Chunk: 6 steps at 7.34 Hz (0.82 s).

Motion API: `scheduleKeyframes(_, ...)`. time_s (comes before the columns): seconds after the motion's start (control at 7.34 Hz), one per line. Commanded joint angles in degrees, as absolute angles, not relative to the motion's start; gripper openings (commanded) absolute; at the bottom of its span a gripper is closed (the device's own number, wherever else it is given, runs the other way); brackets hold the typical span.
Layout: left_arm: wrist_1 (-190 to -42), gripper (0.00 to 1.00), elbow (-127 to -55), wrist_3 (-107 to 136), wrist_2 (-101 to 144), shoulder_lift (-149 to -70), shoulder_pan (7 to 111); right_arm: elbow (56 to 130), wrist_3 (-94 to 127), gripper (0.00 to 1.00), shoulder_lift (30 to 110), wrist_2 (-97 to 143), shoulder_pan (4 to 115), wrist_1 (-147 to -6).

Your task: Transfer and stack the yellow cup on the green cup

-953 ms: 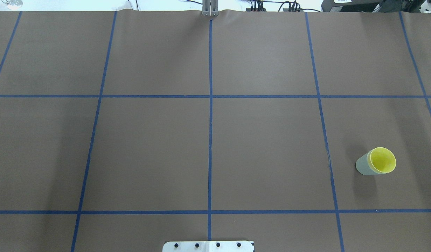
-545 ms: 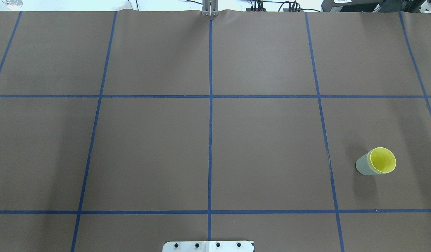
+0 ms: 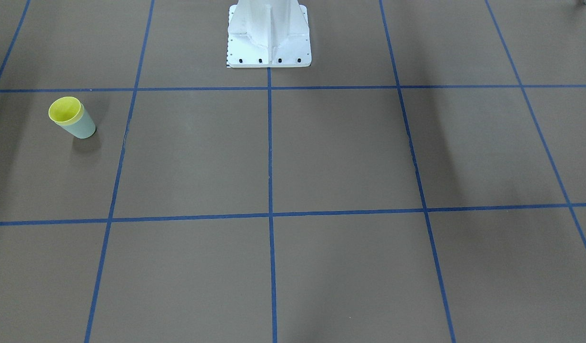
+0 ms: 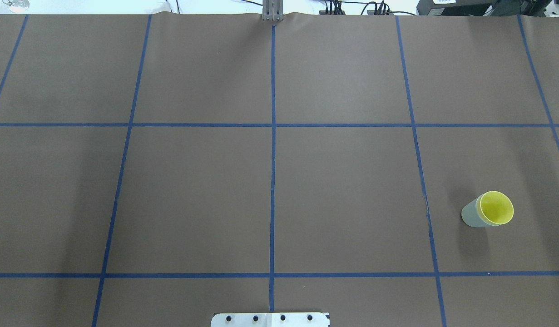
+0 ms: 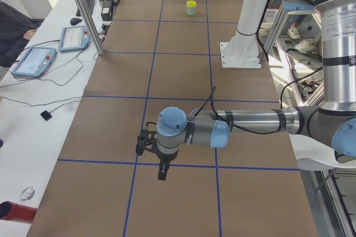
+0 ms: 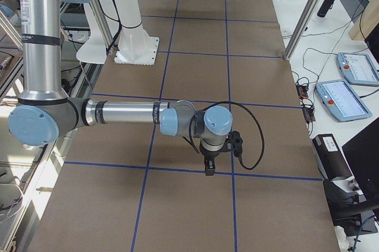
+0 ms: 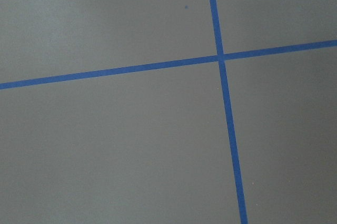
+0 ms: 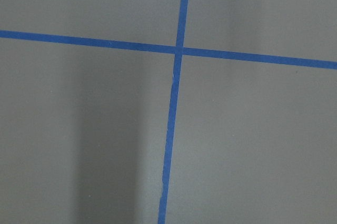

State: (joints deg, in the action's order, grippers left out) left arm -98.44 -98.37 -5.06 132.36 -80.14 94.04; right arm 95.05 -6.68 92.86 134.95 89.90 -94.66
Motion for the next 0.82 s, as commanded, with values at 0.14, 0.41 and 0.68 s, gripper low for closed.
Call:
scheduleKeyframes(0.14, -98.4, 1.00, -98.2, -5.1, 132.3, -80.2, 94.0, 95.2, -6.8, 1.00, 92.8, 134.8, 89.9, -94.6)
scheduleKeyframes(0.41, -98.4, 1.00, -98.0, -5.2, 132.3, -80.3, 94.0, 95.1, -6.8, 1.00, 92.8, 134.8, 89.9, -94.7)
scheduleKeyframes(0.68, -98.4, 1.00, -97.9, -5.1, 132.4, -80.4, 94.0, 95.0, -6.8, 1.00, 92.8, 134.7, 89.9, -94.7)
